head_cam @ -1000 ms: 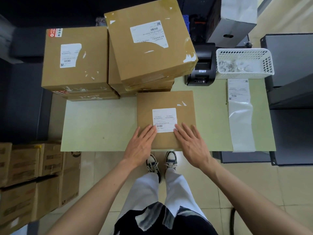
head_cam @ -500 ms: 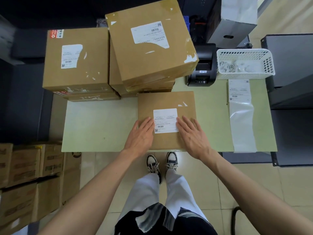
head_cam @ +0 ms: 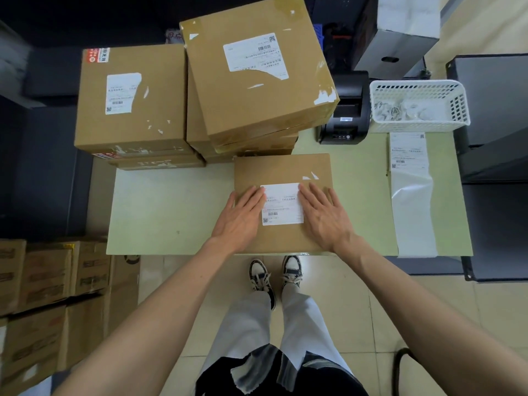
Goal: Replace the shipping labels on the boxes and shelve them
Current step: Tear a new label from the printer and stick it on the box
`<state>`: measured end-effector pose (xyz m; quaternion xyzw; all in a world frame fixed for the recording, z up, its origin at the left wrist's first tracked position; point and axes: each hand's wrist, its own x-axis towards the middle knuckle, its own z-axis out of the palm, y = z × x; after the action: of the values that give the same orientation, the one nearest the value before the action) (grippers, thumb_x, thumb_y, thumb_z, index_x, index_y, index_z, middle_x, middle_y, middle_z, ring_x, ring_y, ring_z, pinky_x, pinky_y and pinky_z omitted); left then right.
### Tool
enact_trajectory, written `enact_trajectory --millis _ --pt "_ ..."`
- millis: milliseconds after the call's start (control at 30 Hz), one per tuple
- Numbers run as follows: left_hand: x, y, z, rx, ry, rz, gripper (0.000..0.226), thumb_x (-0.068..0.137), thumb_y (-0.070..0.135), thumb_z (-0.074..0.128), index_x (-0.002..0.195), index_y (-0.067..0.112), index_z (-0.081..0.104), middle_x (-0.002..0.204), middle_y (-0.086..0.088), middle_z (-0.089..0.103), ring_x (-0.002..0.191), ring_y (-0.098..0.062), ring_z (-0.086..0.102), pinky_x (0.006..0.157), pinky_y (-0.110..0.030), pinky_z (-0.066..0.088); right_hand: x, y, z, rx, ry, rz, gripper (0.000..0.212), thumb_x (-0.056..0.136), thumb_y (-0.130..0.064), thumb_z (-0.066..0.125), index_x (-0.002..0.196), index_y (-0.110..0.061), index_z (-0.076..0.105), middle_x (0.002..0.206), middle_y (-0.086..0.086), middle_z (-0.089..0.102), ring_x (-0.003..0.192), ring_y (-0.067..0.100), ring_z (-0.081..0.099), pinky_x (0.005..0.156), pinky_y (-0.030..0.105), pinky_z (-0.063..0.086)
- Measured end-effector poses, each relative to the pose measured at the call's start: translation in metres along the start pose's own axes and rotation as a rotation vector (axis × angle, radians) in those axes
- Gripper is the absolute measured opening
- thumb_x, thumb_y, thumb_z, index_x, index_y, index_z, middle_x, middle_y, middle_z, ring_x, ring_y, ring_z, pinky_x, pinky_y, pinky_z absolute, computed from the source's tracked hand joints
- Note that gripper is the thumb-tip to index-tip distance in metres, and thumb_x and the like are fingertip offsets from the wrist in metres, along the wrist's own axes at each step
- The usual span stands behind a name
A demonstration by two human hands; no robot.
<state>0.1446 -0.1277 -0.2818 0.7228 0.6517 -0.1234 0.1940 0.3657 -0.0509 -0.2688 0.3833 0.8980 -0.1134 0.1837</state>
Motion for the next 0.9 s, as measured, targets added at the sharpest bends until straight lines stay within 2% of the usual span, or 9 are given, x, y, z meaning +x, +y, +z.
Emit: enact_trajectory --millis 100,200,367,467,533,600,667,800,900 --pt "-0.014 0.004 0.011 -0.072 0.112 0.03 0.054 0.106 0.02 0.027 0.159 0.009 0.022 0.168 -0.003 0.016 0.155 -0.018 0.009 0.125 -0.048 0.015 -0.016 -0.003 0.009 -0.018 0.105 -0.03 0.053 0.101 -0.024 0.036 0.15 -0.006 0.033 0.158 0.008 0.03 0.147 0.03 0.026 0.12 0.05 0.015" --pt "-0.033 0.009 0.03 -0.08 0.183 0.056 0.055 0.105 0.029 0.022 0.155 0.009 0.036 0.162 -0.003 0.033 0.151 -0.019 0.026 0.122 -0.047 0.026 -0.037 -0.008 0.025 -0.031 0.15 -0.067 0.052 0.1 -0.028 0.029 0.144 -0.006 0.045 0.153 0.007 0.04 0.142 0.03 0.037 0.116 0.049 0.016" --pt "-0.049 0.01 0.052 -0.023 0.145 0.047 0.056 0.104 0.027 0.023 0.158 0.011 0.022 0.167 0.001 0.018 0.154 -0.018 0.014 0.122 -0.052 0.023 -0.05 -0.01 0.047 -0.043 0.091 -0.059 0.057 0.094 -0.024 0.036 0.148 -0.004 0.038 0.158 0.008 0.031 0.145 0.031 0.028 0.115 0.051 0.018" --pt "-0.048 0.008 0.048 0.042 0.058 0.069 0.057 0.105 0.025 0.021 0.16 0.011 0.01 0.168 0.0 0.005 0.155 -0.019 0.005 0.123 -0.055 0.017 -0.049 -0.009 0.049 -0.036 0.078 -0.063 0.059 0.093 -0.022 0.032 0.149 -0.003 0.034 0.159 0.008 0.027 0.146 0.031 0.026 0.115 0.051 0.017" --pt "-0.048 0.007 0.046 0.076 -0.01 0.09 0.057 0.106 0.029 0.01 0.159 0.014 -0.002 0.167 0.002 -0.009 0.155 -0.019 -0.007 0.124 -0.056 0.009 -0.049 -0.008 0.047 -0.027 0.093 -0.067 0.056 0.096 -0.025 0.03 0.148 -0.004 0.039 0.157 0.007 0.032 0.145 0.03 0.029 0.115 0.05 0.017" --pt "-0.048 0.004 0.044 0.041 0.027 0.096 0.057 0.105 0.034 -0.001 0.16 0.018 0.0 0.167 0.005 -0.009 0.155 -0.016 -0.01 0.124 -0.054 0.01 -0.047 -0.009 0.042 0.019 0.128 -0.047 0.053 0.1 -0.03 0.026 0.144 -0.008 0.045 0.155 0.005 0.038 0.144 0.027 0.033 0.115 0.047 0.018" --pt "-0.048 0.002 0.043 -0.129 0.119 0.042 0.057 0.107 0.041 0.003 0.16 0.023 0.009 0.168 0.008 0.0 0.155 -0.012 -0.007 0.125 -0.051 0.012 -0.044 -0.007 0.036 0.139 0.171 0.044 0.051 0.102 -0.034 0.026 0.145 -0.012 0.045 0.156 0.003 0.037 0.144 0.024 0.032 0.118 0.044 0.019" --pt "-0.037 0.004 0.031 -0.649 0.288 -0.278 0.067 0.103 0.045 0.048 0.16 0.022 0.022 0.168 0.005 0.013 0.155 -0.013 0.006 0.126 -0.041 0.011 -0.03 0.005 0.025 0.486 0.232 0.374 0.055 0.099 -0.046 0.047 0.143 -0.013 0.042 0.156 0.01 0.033 0.14 0.027 0.036 0.114 0.046 0.028" --pt "-0.023 0.004 0.022 -1.018 0.246 -0.568 0.085 0.094 0.049 0.064 0.161 0.023 0.019 0.168 0.002 0.016 0.154 -0.015 0.015 0.125 -0.038 0.017 -0.017 0.009 0.013 0.79 0.177 0.593 0.07 0.091 -0.053 0.057 0.142 -0.007 0.04 0.149 0.014 0.04 0.133 0.031 0.042 0.107 0.043 0.036"
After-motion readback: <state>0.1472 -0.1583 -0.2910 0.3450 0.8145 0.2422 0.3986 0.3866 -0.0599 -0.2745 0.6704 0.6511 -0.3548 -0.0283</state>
